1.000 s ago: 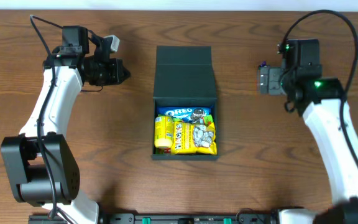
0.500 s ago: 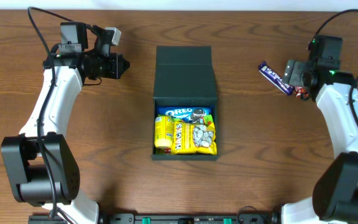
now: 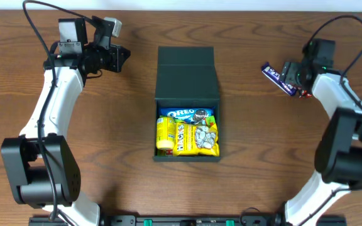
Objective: Pack container
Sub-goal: 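Move right gripper right toward the blue candy bar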
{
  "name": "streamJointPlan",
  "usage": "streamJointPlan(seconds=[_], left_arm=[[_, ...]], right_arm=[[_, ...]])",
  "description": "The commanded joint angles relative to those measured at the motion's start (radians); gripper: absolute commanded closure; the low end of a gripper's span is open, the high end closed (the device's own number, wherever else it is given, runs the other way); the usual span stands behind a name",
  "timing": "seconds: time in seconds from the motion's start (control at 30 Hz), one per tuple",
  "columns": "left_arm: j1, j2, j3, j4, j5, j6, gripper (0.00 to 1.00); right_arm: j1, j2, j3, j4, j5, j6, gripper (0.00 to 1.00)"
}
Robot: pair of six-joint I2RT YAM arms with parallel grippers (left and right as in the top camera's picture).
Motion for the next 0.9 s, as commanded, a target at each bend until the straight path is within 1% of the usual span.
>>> streamJointPlan(seconds=[0.0, 0.17, 0.3, 0.43, 0.87], left_arm=[[-0.001, -0.013, 0.021, 0.007, 0.011, -0.011, 0.93], [-0.001, -0.013, 0.021, 0.013, 0.01, -0.028, 0.93], [-0.001, -0.013, 0.021, 0.013, 0.011, -0.032, 0.93], [-0.001, -0.013, 0.021, 0.012, 0.011, -0.047, 0.93], [-0.001, -0.013, 0.021, 0.017, 0.01, -0.053, 0.93]], right_arm=[[-0.031, 0.03, 0.058, -0.001, -0.01, 0.013, 0.17], [-0.038, 0.065, 0.088, 0.011, -0.01, 0.012, 0.19], [-0.038, 0.085, 0.089, 0.013, 0.022, 0.013, 0.22], [-0.039, 0.098, 0.089, 0.005, 0.035, 0.006, 0.23], [-0.045, 0.104, 0.089, -0.134, 0.037, -0.21, 0.25]])
